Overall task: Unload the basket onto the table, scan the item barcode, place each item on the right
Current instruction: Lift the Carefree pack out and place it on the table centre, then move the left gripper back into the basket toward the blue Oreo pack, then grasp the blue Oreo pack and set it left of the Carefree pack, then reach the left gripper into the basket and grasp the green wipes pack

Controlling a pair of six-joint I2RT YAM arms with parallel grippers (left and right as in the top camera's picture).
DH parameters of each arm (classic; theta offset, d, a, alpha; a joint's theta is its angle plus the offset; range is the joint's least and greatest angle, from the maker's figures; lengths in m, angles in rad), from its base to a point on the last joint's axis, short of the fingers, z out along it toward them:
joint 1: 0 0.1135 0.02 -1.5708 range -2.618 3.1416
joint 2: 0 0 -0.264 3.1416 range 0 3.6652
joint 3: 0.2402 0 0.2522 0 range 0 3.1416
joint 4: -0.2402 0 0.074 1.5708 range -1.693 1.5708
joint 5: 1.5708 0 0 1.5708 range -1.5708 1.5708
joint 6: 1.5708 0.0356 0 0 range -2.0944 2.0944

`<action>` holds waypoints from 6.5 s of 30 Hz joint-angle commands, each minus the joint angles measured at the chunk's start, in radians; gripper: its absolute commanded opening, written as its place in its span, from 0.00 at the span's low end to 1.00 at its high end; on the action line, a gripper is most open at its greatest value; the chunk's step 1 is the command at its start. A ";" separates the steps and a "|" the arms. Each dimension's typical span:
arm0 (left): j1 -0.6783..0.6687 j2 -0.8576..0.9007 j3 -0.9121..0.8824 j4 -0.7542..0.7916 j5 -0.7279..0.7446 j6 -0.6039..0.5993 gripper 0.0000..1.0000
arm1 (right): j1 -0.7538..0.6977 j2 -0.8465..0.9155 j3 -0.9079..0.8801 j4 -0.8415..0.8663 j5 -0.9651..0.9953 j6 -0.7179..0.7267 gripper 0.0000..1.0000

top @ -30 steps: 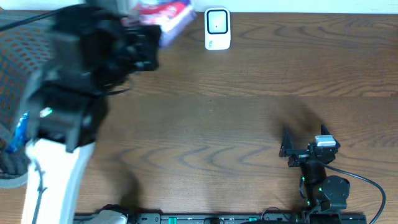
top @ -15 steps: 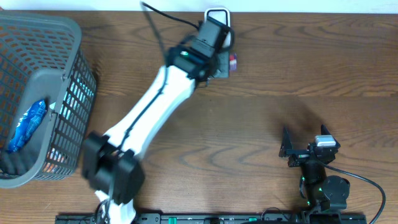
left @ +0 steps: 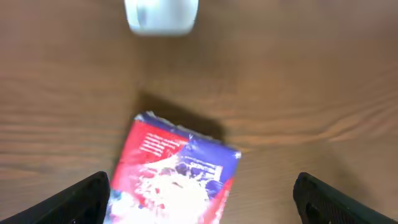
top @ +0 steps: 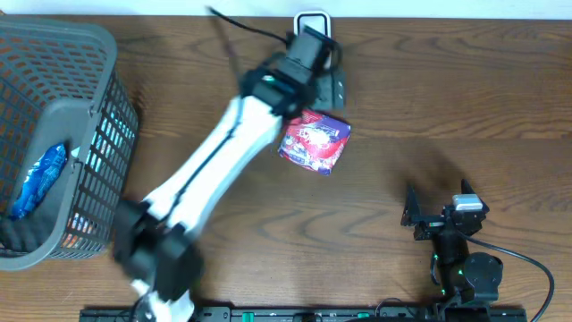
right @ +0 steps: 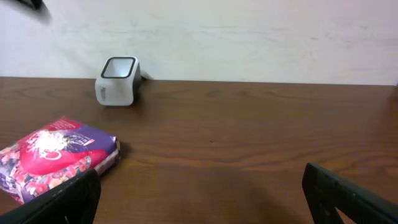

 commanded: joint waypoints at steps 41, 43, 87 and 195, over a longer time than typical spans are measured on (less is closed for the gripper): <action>1.194 -0.184 -0.070 -0.478 -0.253 0.115 0.98 | 0.006 -0.003 -0.003 -0.002 0.005 -0.014 0.99; 1.194 -0.120 -0.070 -0.476 -0.252 0.115 0.98 | 0.006 -0.003 -0.003 -0.001 0.005 -0.014 0.99; 1.193 0.264 -0.141 -0.188 -0.244 0.654 0.30 | 0.006 -0.003 -0.003 -0.001 0.005 -0.014 0.99; 1.107 -0.418 -0.076 -0.179 -0.298 0.011 0.98 | 0.006 -0.003 -0.003 -0.002 0.005 -0.014 0.99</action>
